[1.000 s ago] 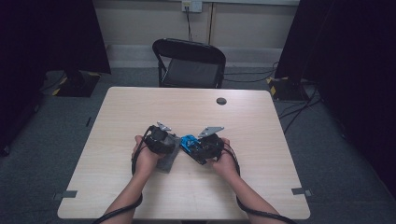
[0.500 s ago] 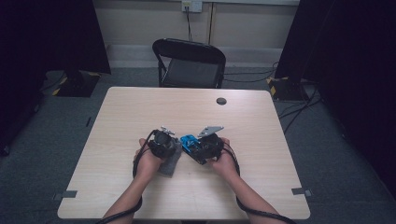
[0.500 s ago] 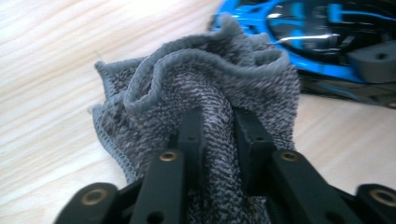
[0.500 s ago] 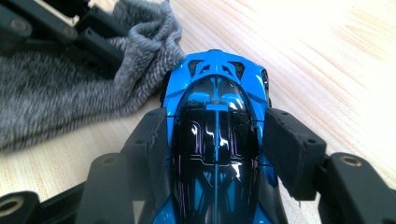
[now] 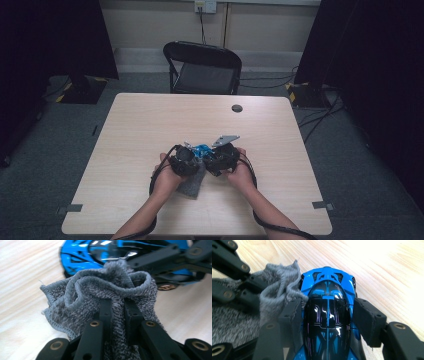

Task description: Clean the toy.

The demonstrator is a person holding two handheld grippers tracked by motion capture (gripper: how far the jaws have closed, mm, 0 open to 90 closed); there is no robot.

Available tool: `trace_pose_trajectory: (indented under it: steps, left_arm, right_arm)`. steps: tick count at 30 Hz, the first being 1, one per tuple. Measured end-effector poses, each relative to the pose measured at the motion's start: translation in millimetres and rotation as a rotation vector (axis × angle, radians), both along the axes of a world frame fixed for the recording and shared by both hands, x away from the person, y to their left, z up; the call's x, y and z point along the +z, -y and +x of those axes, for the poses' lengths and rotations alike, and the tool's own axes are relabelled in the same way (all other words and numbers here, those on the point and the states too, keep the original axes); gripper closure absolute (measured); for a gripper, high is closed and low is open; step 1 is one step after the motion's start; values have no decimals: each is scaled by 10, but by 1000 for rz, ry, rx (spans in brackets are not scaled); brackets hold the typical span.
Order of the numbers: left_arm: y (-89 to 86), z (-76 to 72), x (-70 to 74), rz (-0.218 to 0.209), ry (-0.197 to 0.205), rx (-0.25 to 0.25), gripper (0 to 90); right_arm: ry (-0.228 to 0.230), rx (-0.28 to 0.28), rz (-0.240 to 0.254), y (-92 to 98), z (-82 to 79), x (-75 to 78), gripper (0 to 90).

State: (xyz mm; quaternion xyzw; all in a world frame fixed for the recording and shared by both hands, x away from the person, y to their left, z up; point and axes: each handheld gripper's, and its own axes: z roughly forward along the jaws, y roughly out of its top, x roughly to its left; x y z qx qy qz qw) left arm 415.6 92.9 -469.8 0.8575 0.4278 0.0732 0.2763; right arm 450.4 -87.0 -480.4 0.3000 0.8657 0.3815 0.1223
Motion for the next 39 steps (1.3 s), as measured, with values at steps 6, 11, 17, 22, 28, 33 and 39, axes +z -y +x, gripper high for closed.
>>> trace_pose_trajectory:
  steps: [6,11,17,22,28,33,39]
  left_arm:
    - [27,-36,-4,-18,-8,-17,796]
    - [105,-118,4,-1,5,-59,797]
    - [208,-195,3,-35,-19,-106,802]
    - [264,-234,0,-22,1,-117,802]
    - [299,-292,2,-42,-2,-135,802]
    - [348,-341,20,-53,-14,-174,803]
    - [387,-408,61,-82,-21,-211,804]
  right_arm:
    - [-3,-2,2,-1,-1,0,416]
    - [-5,-1,0,-5,2,3,416]
    - [-6,-1,-2,-8,1,4,415]
    - [-3,-2,-2,-8,2,2,415]
    - [-4,-3,1,-8,2,1,415]
    - [-5,-3,0,-8,2,2,415]
    - [-5,-2,0,-8,3,2,415]
